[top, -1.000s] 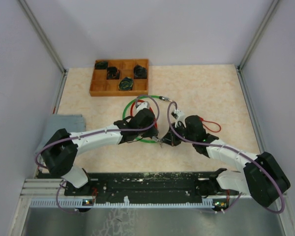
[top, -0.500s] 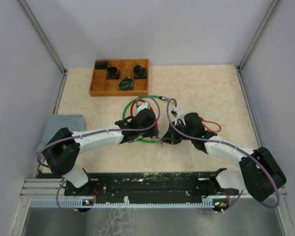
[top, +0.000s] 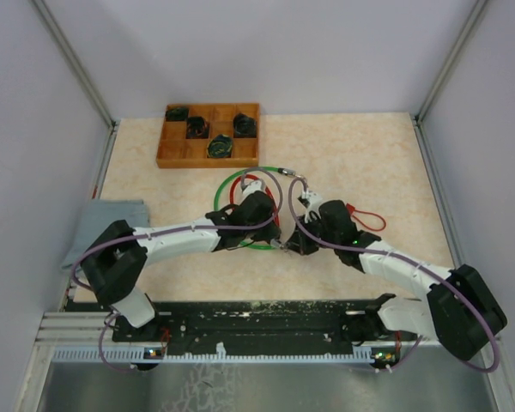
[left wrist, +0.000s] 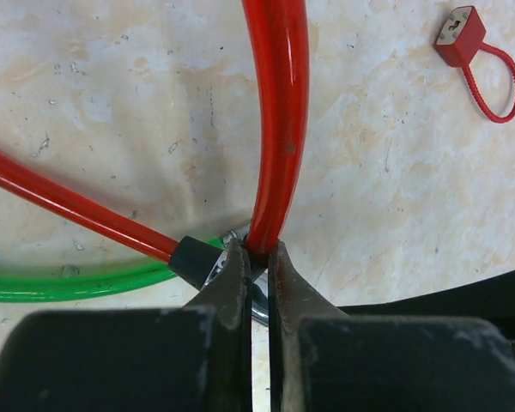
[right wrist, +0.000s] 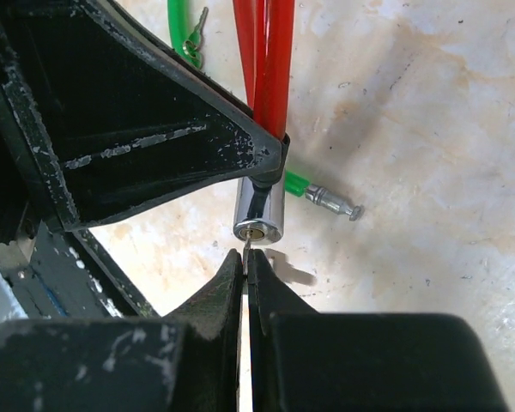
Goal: Unlock with the key
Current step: Unlock the lock.
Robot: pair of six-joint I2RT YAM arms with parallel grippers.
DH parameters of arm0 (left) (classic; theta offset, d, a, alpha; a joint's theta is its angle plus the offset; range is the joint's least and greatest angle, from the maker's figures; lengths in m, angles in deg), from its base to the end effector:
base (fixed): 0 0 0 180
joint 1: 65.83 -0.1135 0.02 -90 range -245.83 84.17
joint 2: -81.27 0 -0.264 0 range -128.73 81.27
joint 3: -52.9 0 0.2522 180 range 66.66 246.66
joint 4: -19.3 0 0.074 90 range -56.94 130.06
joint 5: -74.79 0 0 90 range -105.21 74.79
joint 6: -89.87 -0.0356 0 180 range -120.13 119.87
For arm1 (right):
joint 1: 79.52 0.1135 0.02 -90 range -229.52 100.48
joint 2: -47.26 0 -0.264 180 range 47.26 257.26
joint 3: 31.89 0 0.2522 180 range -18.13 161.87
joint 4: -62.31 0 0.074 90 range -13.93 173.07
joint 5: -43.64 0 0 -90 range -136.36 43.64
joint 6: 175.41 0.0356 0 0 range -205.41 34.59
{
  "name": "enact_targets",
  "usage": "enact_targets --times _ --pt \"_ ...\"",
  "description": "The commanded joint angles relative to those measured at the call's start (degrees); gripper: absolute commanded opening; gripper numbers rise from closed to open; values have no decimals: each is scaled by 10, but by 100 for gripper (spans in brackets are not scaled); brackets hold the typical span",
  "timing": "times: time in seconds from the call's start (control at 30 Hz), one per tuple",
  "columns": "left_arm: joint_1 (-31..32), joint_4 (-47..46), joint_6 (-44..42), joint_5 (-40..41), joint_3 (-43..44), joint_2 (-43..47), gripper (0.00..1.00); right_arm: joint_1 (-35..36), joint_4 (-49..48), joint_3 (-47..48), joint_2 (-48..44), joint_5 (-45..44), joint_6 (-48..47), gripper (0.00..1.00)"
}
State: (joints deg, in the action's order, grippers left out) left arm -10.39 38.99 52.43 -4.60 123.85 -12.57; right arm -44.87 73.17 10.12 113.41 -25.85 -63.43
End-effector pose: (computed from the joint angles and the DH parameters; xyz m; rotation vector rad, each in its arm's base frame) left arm 0.2041 -0.2847 0.2051 -0.0378 2.4171 -0.7264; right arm 0.1832 0.1418 0.1902 -0.4667 2.2506 0.9295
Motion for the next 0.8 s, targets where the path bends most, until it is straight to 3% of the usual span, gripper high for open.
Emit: enact_targets --times 0.0,0.13,0.33,0.47,0.77 --pt "25 -104 68 -148 10 26 10 6 -133 34 -1 -34 59 0" --pt "-4 -130 79 -137 -42 86 42 7 -124 35 0 -47 98 0" --pt "-21 -118 78 -96 -89 174 69 7 -161 19 7 -43 170 0" --pt "-42 -116 112 -98 -156 229 77 7 -189 2 -3 -60 231 0" --pt "-110 -180 211 -153 -299 288 82 7 -219 -17 -19 -80 299 0"
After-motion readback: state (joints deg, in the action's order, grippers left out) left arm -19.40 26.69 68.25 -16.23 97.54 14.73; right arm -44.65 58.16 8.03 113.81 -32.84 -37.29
